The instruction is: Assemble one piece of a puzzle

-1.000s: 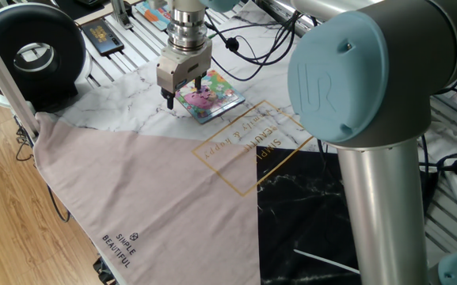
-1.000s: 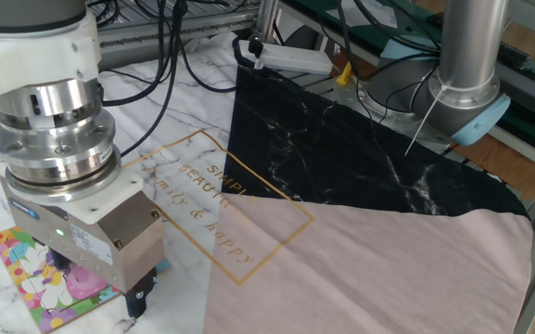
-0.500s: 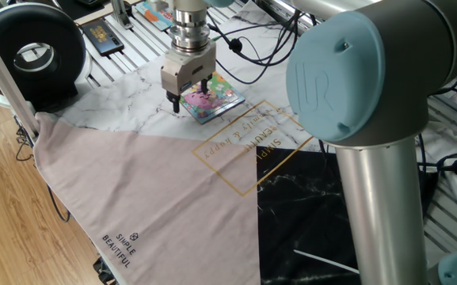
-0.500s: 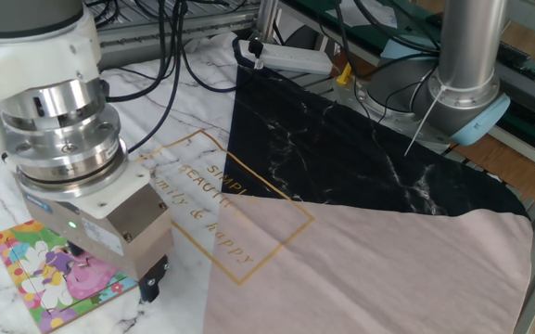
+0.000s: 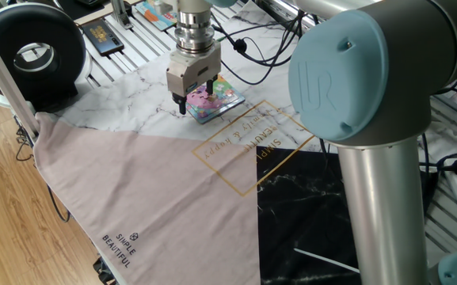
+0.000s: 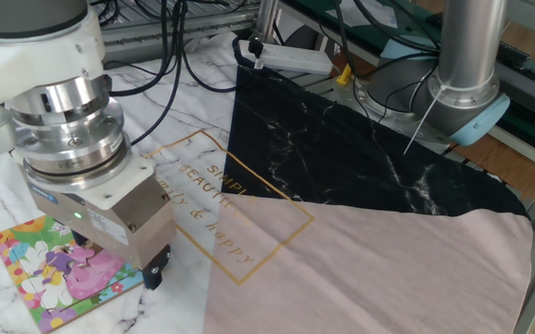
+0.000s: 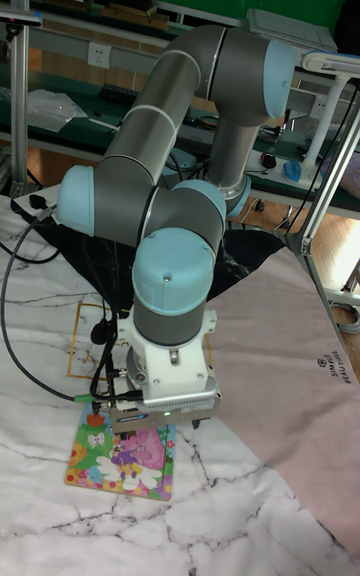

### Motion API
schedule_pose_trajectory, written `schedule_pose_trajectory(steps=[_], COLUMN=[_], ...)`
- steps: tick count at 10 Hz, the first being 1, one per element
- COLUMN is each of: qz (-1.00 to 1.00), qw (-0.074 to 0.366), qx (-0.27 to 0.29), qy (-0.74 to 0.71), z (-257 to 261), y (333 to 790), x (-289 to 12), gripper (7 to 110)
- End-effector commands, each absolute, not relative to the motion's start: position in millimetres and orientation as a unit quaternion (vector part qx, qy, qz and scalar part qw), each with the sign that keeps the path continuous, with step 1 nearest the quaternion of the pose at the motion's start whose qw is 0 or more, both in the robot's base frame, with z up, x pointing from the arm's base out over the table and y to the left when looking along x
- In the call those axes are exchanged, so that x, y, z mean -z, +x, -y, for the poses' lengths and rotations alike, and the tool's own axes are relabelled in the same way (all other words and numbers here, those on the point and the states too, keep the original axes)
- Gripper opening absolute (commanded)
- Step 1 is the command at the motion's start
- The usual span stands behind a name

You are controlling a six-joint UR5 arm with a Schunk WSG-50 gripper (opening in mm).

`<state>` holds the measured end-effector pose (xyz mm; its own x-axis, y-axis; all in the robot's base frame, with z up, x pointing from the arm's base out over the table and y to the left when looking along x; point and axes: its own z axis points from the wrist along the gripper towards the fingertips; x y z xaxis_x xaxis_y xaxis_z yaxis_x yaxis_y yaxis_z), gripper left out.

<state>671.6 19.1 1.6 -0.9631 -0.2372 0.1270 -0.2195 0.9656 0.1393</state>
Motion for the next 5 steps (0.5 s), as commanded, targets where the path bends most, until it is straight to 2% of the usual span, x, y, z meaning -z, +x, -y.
schedule_pose_trajectory(steps=[1, 5], qz=[0.989, 0.989], qw=[0.060, 0.054], qx=[0.062, 0.064], qy=[0.117, 0.118], z=[-18.2, -20.3], y=[679.0, 682.0], x=[1.2, 0.1], gripper=[88, 88])
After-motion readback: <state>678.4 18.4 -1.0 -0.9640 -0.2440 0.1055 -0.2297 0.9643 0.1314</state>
